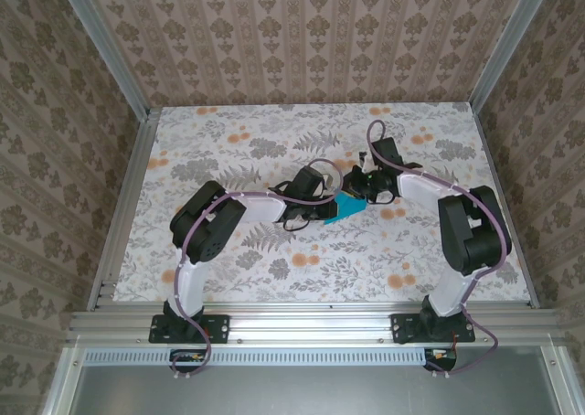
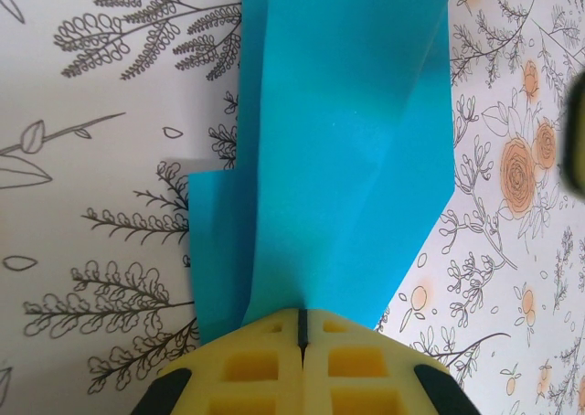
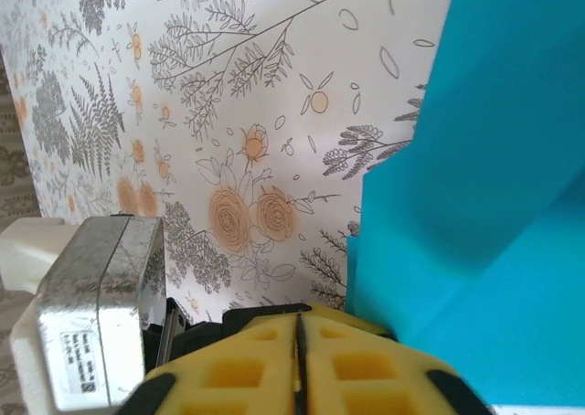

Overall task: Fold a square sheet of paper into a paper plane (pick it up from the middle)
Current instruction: Fourth fold the wing at the center of the table.

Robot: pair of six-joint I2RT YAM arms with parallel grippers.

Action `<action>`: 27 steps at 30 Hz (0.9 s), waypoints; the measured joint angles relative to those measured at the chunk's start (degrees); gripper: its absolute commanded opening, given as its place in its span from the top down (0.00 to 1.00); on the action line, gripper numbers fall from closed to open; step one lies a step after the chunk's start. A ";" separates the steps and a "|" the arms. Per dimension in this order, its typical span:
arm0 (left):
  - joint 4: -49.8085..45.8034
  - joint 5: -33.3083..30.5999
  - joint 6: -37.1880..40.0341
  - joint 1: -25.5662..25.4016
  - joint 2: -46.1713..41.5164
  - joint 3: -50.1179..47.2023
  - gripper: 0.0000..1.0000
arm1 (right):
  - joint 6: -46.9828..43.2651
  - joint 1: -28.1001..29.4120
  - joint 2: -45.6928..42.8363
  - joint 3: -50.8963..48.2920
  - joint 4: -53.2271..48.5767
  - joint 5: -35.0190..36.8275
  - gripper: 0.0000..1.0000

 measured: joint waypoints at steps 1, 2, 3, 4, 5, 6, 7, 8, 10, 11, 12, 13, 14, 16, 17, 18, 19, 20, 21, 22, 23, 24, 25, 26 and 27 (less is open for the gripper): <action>0.00 0.00 0.04 0.00 0.00 0.00 1.00 | 0.15 0.04 0.74 -0.09 0.81 -0.26 0.96; -0.02 0.00 0.07 0.00 0.00 0.00 1.00 | 0.31 0.04 1.40 -0.20 1.38 -0.46 0.97; -0.02 0.00 0.07 0.00 0.00 0.00 1.00 | 0.42 0.04 2.29 -0.35 1.99 -0.81 0.99; -0.04 0.00 0.07 0.00 0.00 0.00 1.00 | 0.55 0.04 3.17 -0.63 2.60 -1.01 1.00; -0.07 0.00 0.07 0.00 0.00 0.00 1.00 | 0.57 0.04 3.82 -0.83 2.93 -1.11 1.00; -0.09 0.00 0.07 0.00 0.00 0.00 1.00 | 0.57 0.04 4.66 -1.03 3.04 -1.18 1.00; -0.11 0.00 0.07 0.00 0.00 0.02 1.00 | 0.61 0.04 5.49 -1.16 3.19 -1.20 1.00; -0.11 0.00 0.07 0.00 0.00 0.02 1.00 | 0.70 0.04 6.23 -1.25 3.45 -1.20 1.00; -0.13 0.00 0.07 0.00 0.00 0.02 1.00 | 0.76 0.04 7.50 -1.64 4.17 -1.20 1.00; -0.13 0.00 0.07 0.00 0.00 0.02 1.00 | 0.76 0.04 7.87 -1.90 4.46 -1.20 1.00; -0.15 0.00 0.07 0.00 0.00 0.02 1.00 | 0.74 0.04 8.33 -2.12 4.92 -1.22 1.00; -0.15 0.00 0.07 0.00 0.00 0.02 1.00 | 0.74 0.02 8.68 -2.16 5.29 -1.36 1.00; -0.17 0.00 0.07 0.00 0.00 0.02 1.00 | 0.74 -0.04 8.96 -2.19 5.75 -1.70 1.00; -0.33 0.00 0.09 0.00 0.00 0.07 1.00 | 0.74 -0.46 9.29 -2.29 6.38 -2.56 1.00; -0.37 0.00 0.11 0.00 0.00 0.07 1.00 | 0.72 -0.72 9.42 -2.36 6.64 -2.99 1.00; -0.42 0.00 0.22 0.00 0.00 0.09 1.00 | 0.74 -1.09 9.62 -2.43 6.97 -3.56 1.00; -0.52 0.00 0.37 0.00 0.00 0.11 1.00 | 0.76 -1.40 9.86 -2.43 7.15 -4.20 1.00; -0.57 0.02 0.52 0.00 0.00 0.11 1.00 | 0.76 -1.73 10.08 -2.43 7.26 -4.96 1.00; -0.59 0.02 0.74 0.00 0.00 0.11 1.00 | 0.79 -2.10 10.40 -2.40 7.43 -5.88 1.00; -0.63 0.07 0.98 0.00 0.00 0.11 1.00 | 0.81 -2.45 10.69 -2.25 7.48 -6.82 1.00; -0.72 0.13 1.20 0.00 0.00 0.11 1.00 | 0.94 -2.69 10.95 -2.12 7.45 -7.48 1.00; -0.79 0.22 1.49 0.00 0.00 0.11 1.00 | 1.01 -2.93 11.19 -2.01 7.45 -8.11 1.00; -0.76 0.24 1.75 0.00 0.00 0.04 1.00 | 1.03 -3.15 11.43 -1.79 7.43 -8.63 1.00; -0.72 0.24 1.90 0.00 0.00 0.02 1.00 | 1.20 -3.30 11.67 -1.62 7.43 -9.01 1.00; -0.52 0.24 2.08 0.00 -0.02 -0.13 1.00 | 1.40 -3.48 11.89 -1.42 7.45 -9.38 1.00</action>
